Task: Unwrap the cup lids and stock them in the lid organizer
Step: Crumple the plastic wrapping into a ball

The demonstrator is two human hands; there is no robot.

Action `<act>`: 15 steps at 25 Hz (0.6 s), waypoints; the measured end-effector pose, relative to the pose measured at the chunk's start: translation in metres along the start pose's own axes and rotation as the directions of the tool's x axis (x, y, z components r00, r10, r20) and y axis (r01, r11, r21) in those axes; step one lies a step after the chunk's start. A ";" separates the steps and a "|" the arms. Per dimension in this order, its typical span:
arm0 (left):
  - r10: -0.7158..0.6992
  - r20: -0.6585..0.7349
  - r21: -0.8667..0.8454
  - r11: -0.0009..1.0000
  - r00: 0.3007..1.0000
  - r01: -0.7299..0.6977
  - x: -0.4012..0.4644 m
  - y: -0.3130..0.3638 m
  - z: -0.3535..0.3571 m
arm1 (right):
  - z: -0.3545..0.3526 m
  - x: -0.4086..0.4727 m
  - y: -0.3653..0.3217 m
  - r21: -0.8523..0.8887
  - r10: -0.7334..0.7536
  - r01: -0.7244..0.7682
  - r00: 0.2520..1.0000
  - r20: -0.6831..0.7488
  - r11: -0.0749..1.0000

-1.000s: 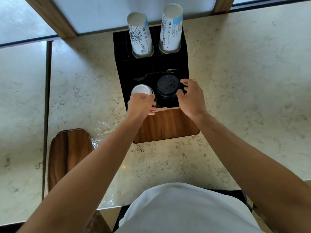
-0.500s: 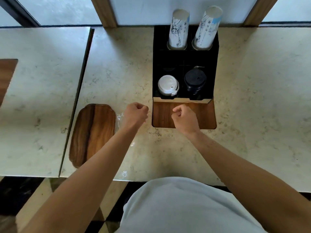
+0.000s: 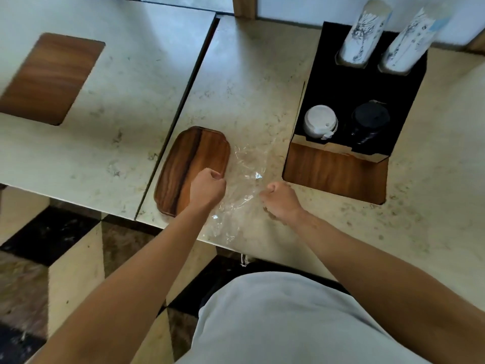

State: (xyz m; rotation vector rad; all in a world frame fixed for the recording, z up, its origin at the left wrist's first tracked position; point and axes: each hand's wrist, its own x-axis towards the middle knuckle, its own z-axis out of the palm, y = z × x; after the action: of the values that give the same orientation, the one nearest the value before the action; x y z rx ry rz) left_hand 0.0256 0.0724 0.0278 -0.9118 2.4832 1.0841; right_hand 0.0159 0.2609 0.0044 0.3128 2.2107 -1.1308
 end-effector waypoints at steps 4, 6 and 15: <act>-0.001 0.046 0.041 0.999 0.999 -0.001 -0.006 -0.018 0.006 | 0.022 0.001 0.001 0.191 0.071 -0.079 0.996 0.053 0.978; 0.000 0.051 0.006 1.000 0.999 0.000 -0.009 -0.019 0.008 | 0.031 0.001 0.004 0.252 0.098 -0.120 0.990 0.101 0.960; 0.043 0.123 -0.022 0.999 0.991 -0.041 -0.012 -0.028 0.021 | 0.036 -0.002 0.015 0.267 0.072 -0.067 0.997 -0.008 0.961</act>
State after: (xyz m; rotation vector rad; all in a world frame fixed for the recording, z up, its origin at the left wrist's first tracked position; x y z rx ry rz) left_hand 0.0532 0.0788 0.0043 -0.7763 2.4045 1.1436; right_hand 0.0398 0.2416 -0.0199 0.5121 2.0446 -1.3935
